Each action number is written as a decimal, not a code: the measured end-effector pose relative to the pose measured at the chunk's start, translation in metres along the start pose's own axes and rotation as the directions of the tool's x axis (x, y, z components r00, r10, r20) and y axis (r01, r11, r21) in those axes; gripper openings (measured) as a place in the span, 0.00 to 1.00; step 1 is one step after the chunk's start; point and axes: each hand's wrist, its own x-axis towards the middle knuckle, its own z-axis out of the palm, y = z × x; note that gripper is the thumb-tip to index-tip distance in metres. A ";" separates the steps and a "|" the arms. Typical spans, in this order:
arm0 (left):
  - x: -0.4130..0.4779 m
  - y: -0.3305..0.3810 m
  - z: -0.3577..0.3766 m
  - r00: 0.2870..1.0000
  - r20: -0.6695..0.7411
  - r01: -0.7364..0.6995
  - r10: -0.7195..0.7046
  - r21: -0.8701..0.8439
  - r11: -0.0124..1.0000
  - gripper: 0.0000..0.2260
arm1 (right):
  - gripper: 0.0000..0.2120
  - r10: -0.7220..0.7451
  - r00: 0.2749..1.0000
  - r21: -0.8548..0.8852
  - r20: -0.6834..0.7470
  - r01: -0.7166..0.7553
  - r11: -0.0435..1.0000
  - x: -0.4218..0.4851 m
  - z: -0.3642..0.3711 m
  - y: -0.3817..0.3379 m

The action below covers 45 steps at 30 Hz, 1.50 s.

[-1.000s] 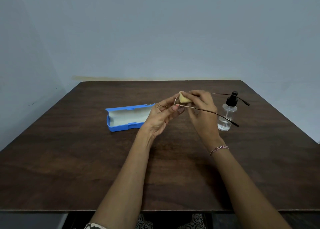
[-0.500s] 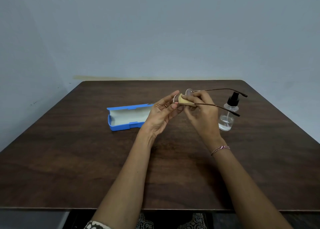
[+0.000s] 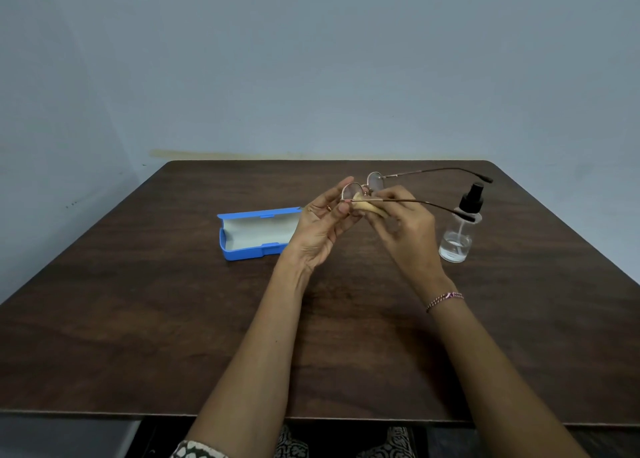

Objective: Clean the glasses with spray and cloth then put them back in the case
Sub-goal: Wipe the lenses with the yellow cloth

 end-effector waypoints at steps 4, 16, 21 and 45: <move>-0.001 -0.005 0.004 0.999 0.015 0.048 -0.048 0.034 0.998 0.26 | 0.14 0.025 0.998 -0.018 -0.061 -0.026 1.000 -0.003 0.003 -0.002; 0.000 -0.003 0.001 0.998 0.036 0.046 -0.047 0.042 0.998 0.25 | 0.17 -0.063 0.997 0.013 -0.037 0.063 0.998 -0.001 0.001 -0.005; 0.000 -0.004 0.000 0.996 0.041 0.073 -0.074 0.025 0.997 0.27 | 0.20 -0.064 0.998 -0.018 -0.026 0.063 0.998 0.000 0.000 -0.002; -0.001 0.003 0.001 1.000 0.001 -0.009 0.009 0.010 1.000 0.25 | 0.12 -0.002 0.999 -0.054 0.039 0.004 0.999 -0.003 0.004 -0.008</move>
